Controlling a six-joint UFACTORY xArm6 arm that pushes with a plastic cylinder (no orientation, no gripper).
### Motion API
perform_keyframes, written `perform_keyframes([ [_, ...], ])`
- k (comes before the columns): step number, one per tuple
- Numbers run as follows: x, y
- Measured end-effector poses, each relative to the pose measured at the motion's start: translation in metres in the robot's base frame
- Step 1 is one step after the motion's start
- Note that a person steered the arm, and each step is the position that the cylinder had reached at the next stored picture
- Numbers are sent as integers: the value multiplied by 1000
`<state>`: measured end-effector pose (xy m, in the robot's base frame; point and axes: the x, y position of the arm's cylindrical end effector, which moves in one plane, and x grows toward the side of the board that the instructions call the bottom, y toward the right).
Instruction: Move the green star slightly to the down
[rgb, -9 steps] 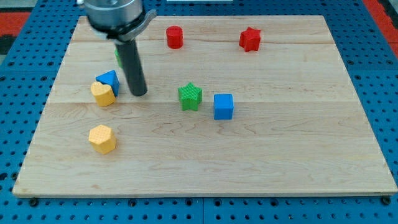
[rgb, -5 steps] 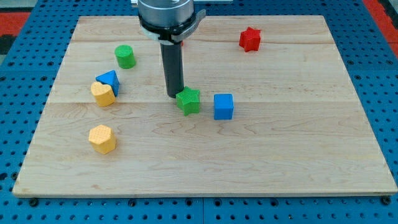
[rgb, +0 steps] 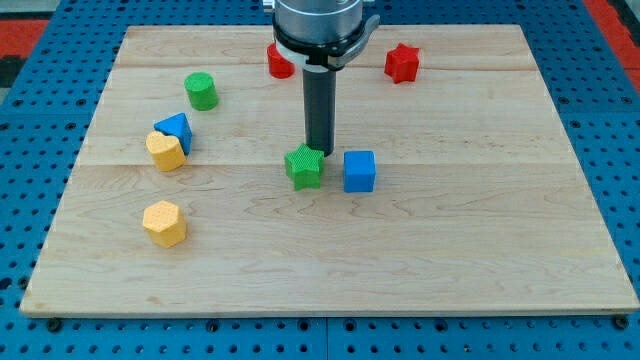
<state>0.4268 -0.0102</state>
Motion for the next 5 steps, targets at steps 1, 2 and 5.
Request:
perform_keyframes([
  [1, -26, -10],
  [2, -67, -20],
  [5, -67, -186],
])
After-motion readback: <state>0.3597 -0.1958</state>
